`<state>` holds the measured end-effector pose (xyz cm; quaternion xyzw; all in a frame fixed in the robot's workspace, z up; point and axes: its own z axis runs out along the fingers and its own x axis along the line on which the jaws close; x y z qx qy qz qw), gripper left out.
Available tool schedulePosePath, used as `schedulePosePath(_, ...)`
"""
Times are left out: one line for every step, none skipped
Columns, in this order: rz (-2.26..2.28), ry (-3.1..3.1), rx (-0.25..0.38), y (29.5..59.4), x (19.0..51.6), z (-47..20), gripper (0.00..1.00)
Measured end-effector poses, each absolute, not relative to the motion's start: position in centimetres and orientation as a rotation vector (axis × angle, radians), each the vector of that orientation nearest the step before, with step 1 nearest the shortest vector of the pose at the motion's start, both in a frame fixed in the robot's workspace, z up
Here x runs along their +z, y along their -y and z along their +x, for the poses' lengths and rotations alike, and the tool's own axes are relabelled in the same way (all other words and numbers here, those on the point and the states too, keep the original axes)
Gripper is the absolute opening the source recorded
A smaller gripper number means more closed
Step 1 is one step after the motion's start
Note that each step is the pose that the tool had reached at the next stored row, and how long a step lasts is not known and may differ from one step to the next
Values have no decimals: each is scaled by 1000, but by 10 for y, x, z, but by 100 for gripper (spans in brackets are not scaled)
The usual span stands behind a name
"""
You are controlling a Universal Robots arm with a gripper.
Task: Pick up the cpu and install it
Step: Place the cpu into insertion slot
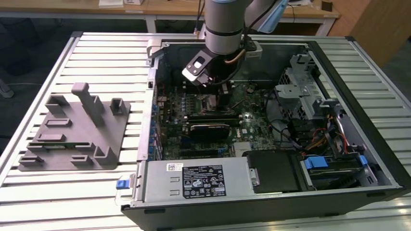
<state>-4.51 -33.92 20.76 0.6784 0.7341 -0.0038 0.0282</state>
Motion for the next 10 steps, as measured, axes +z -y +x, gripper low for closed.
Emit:
schedulePosePath(2094, -2266, -12, 339, 207, -45, 55)
schedulePosePath(2094, -2266, -12, 338, 207, -45, 55)
schedulePosePath(2094, -2266, -12, 337, 207, -46, 55)
schedulePosePath(2094, -2266, -12, 337, 207, -46, 55)
schedulePosePath(2094, -2266, -12, 336, 206, -46, 55)
schedulePosePath(2094, -2266, -12, 336, 206, -46, 55)
schedulePosePath(2094, -2266, -11, 336, 206, -47, 55)
schedulePosePath(2094, -2266, -12, 336, 205, -47, 55)
schedulePosePath(2094, -2266, -12, 335, 205, -47, 55)
schedulePosePath(2094, -2266, -12, 335, 204, -47, 55)
